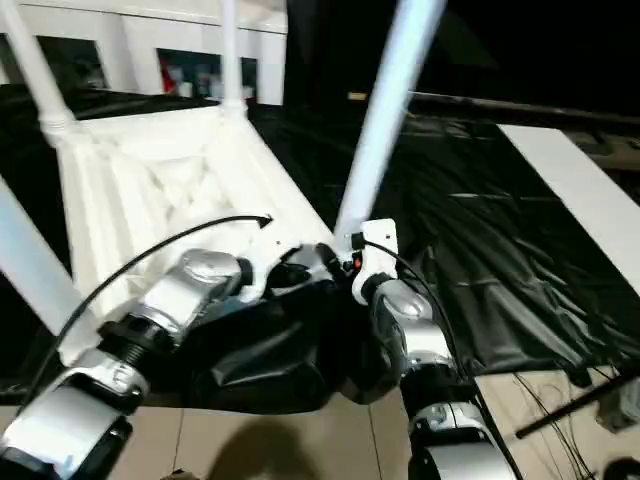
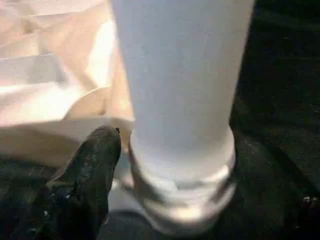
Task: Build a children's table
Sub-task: Rotate leg to tighten
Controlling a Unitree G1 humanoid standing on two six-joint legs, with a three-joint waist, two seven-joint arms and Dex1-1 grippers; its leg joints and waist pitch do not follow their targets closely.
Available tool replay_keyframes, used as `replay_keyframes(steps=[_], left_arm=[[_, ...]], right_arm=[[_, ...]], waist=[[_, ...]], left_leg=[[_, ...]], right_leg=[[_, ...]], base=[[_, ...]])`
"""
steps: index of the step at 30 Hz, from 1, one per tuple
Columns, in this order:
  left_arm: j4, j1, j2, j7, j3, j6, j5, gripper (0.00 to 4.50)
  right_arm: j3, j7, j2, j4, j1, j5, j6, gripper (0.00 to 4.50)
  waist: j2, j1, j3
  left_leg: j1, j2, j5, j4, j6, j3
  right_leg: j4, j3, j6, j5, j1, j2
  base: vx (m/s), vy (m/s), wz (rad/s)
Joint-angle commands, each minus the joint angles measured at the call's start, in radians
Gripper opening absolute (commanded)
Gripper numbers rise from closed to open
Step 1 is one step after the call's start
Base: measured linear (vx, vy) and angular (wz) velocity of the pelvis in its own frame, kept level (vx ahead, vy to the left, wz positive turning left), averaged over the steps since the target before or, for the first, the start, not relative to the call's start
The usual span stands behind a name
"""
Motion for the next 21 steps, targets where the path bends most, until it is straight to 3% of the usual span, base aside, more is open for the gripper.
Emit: replay_keyframes(steps=[1,2,5,8,9,10,11,13,15,16,21], left_arm=[[-0.010,0.036,0.012,-0.062,-0.026,-0.005,0.003,0.00],[-0.054,0.056,0.041,-0.133,-0.043,-0.001,-0.005,0.00],[-0.153,0.099,0.116,-0.289,-0.076,-0.001,-0.035,0.00],[-0.210,0.125,0.171,-0.386,-0.094,-0.026,-0.057,0.00],[-0.247,0.142,0.204,-0.447,-0.103,-0.034,-0.077,0.00],[-0.247,0.142,0.204,-0.447,-0.103,-0.034,-0.077,0.00],[-0.303,0.168,0.250,-0.533,-0.110,-0.040,-0.107,0.00],[-0.330,0.179,0.266,-0.553,-0.105,-0.028,-0.110,0.00],[-0.340,0.184,0.274,-0.556,-0.100,-0.023,-0.108,0.00],[-0.341,0.184,0.275,-0.556,-0.099,-0.023,-0.108,0.00],[-0.362,0.193,0.292,-0.561,-0.092,-0.017,-0.114,0.00]], right_arm=[[0.081,0.116,-0.010,-0.067,0.014,-0.001,0.004,3.94],[0.105,0.175,-0.046,-0.105,0.037,-0.003,0.010,4.14],[0.135,0.299,-0.118,-0.181,0.081,0.009,0.020,4.14],[0.145,0.373,-0.162,-0.222,0.103,0.015,0.029,4.14],[0.152,0.410,-0.186,-0.239,0.111,0.016,0.038,4.14],[0.152,0.410,-0.186,-0.239,0.111,0.016,0.038,4.14],[0.164,0.456,-0.216,-0.261,0.121,0.015,0.056,4.14],[0.183,0.496,-0.238,-0.277,0.127,0.024,0.078,4.14],[0.202,0.528,-0.253,-0.291,0.133,0.025,0.092,4.14],[0.203,0.529,-0.254,-0.291,0.133,0.024,0.092,4.14],[0.232,0.560,-0.263,-0.301,0.140,0.003,0.096,4.14]], waist=[[-0.001,0.003,-0.054],[-0.003,0.005,-0.054],[-0.003,0.004,-0.054],[0.001,0.006,-0.056],[0.000,0.008,-0.058],[0.001,0.013,-0.059],[0.002,0.015,-0.060],[0.003,0.017,-0.059],[0.001,0.019,-0.060],[-0.004,0.020,-0.059],[-0.007,0.022,-0.058]], left_leg=[[0.004,0.025,-0.251,-0.073,-0.002,-0.007],[0.005,0.027,-0.247,-0.073,0.001,-0.008],[0.003,0.029,-0.239,-0.073,0.010,-0.007],[0.010,0.031,-0.208,-0.069,0.024,-0.001],[0.006,0.031,-0.185,-0.068,0.028,-0.002],[0.011,0.032,-0.165,-0.067,0.033,0.000],[0.011,0.032,-0.151,-0.065,0.038,0.001],[0.010,0.031,-0.136,-0.065,0.046,0.003],[0.012,0.031,-0.139,-0.065,0.042,0.004],[0.012,0.031,-0.144,-0.064,0.038,0.004],[0.010,0.030,-0.163,-0.066,0.016,0.003]], right_leg=[[-0.102,0.044,-0.130,-0.325,0.035,-0.068],[-0.102,0.045,-0.133,-0.319,0.036,-0.069],[-0.098,0.046,-0.143,-0.295,0.037,-0.069],[-0.088,0.049,-0.176,-0.207,0.030,-0.065],[-0.082,0.048,-0.188,-0.169,0.035,-0.064],[-0.076,0.048,-0.200,-0.125,0.033,-0.062],[-0.070,0.048,-0.213,-0.086,0.034,-0.061],[-0.066,0.048,-0.223,-0.047,0.035,-0.059],[-0.066,0.047,-0.225,-0.046,0.037,-0.060],[-0.067,0.047,-0.224,-0.061,0.037,-0.061],[-0.073,0.048,-0.198,-0.124,0.039,-0.065]], base=[[0.000,0.000,0.00],[0.000,0.000,0.00],[0.000,0.000,0.00],[0.000,0.000,0.00],[0.000,0.000,0.00],[0.000,0.000,0.00],[0.000,0.000,0.00],[0.000,0.000,0.00],[0.000,0.000,0.00],[0.000,0.000,0.00],[0.000,0.000,0.00]])
